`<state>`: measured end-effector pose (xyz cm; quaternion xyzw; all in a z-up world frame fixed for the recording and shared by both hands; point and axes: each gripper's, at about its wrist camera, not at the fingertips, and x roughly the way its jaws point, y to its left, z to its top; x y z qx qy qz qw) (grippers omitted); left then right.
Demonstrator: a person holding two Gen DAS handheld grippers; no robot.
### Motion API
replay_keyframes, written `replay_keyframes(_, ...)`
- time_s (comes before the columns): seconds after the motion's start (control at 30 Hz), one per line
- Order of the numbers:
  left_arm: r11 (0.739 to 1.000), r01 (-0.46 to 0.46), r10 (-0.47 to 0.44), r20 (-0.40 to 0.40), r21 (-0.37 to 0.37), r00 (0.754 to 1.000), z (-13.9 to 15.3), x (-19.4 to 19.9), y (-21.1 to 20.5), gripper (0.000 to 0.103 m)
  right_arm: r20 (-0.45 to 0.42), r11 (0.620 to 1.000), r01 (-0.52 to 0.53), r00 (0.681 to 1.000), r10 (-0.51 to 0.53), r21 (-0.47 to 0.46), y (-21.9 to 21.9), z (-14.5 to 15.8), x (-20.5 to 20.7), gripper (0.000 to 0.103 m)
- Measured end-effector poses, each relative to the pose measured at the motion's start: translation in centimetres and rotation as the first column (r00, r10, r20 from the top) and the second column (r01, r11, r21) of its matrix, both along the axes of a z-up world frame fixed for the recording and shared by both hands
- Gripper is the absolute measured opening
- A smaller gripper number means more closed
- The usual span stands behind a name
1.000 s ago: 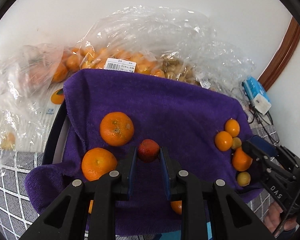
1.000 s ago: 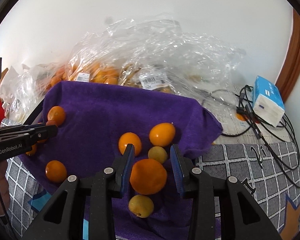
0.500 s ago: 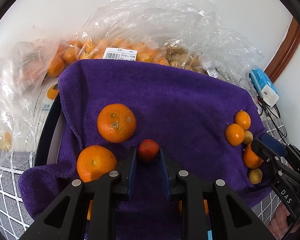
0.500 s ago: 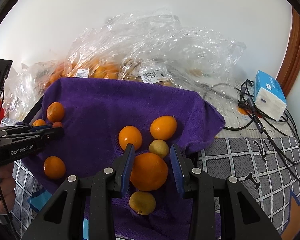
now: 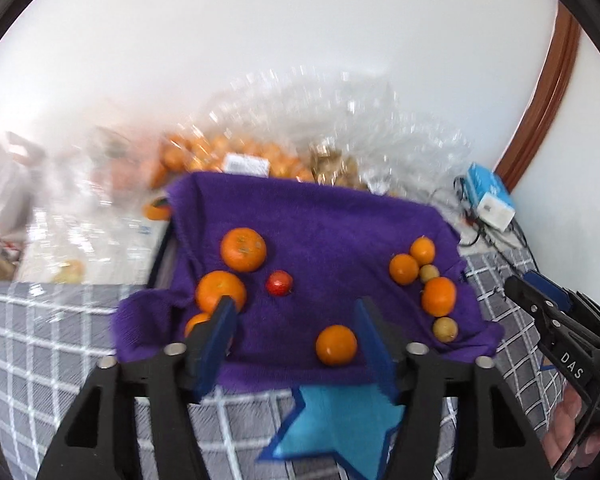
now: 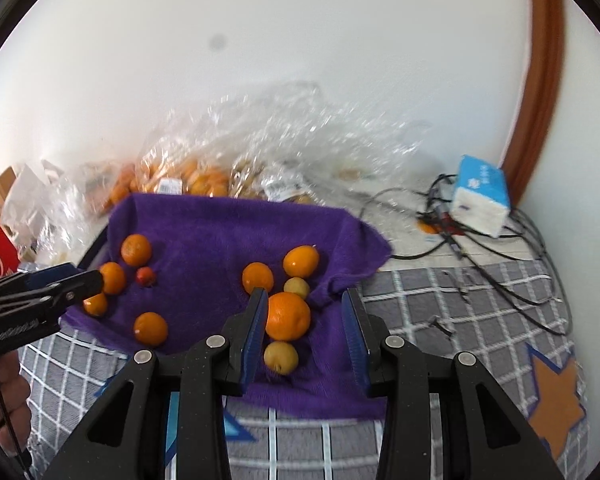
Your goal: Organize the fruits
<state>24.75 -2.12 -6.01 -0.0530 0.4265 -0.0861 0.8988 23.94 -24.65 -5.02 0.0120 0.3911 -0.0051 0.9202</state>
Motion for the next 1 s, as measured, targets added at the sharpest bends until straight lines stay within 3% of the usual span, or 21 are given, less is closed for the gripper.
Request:
replay_keyframes(0.1, 1.0, -0.006, 0.006, 0.06, 0.0, 0.998, 2.1, -2.9, 0.2, 0.072, 0.032, 1.0, 0.019, 0.999, -0.019, -0.005, -0.2, 1.9, -2.8, 0.041)
replay_keyframes(0.27, 1.0, -0.008, 0.006, 0.156, 0.013, 0.988, 5.6, -8.2, 0.0, 0.08, 0.096, 0.999, 0.047, 0.994, -0.047, 0.003, -0.8, 4.8, -7.7, 0.056)
replay_keyframes(0.33, 1.0, -0.007, 0.005, 0.183, 0.014, 0.983, 6.6, -10.2, -0.1, 0.083, 0.11, 0.998, 0.055, 0.992, -0.058, 0.023, -1.3, 5.6, -9.5, 0.067)
replay_keyframes(0.47, 0.998, -0.034, 0.023, 0.233, 0.044, 0.972, 7.8, -13.9, -0.2, 0.089, 0.122, 0.996, 0.089, 0.988, -0.092, 0.026, -2.1, 6.4, -12.8, 0.071)
replay_keyframes(0.53, 0.997, -0.037, 0.02, 0.248, 0.067, 0.968, 8.1, -15.5, -0.6, 0.094, 0.127, 0.995, 0.09, 0.987, -0.094, 0.04, -2.6, 6.6, -14.3, 0.089)
replay_keyframes(0.63, 0.996, -0.048, 0.025, 0.264, 0.081, 0.964, 8.2, -17.5, -0.8, 0.1, 0.151, 0.995, 0.082, 0.985, -0.089, 0.049, -2.9, 6.5, -16.7, 0.095)
replay_keyframes(1.0, 0.99, -0.059, 0.016, 0.322, 0.124, 0.947, 8.5, -21.9, -2.2, 0.1, 0.202, 0.996, 0.079, 0.976, -0.084, 0.031, -2.9, 6.6, -22.1, 0.102)
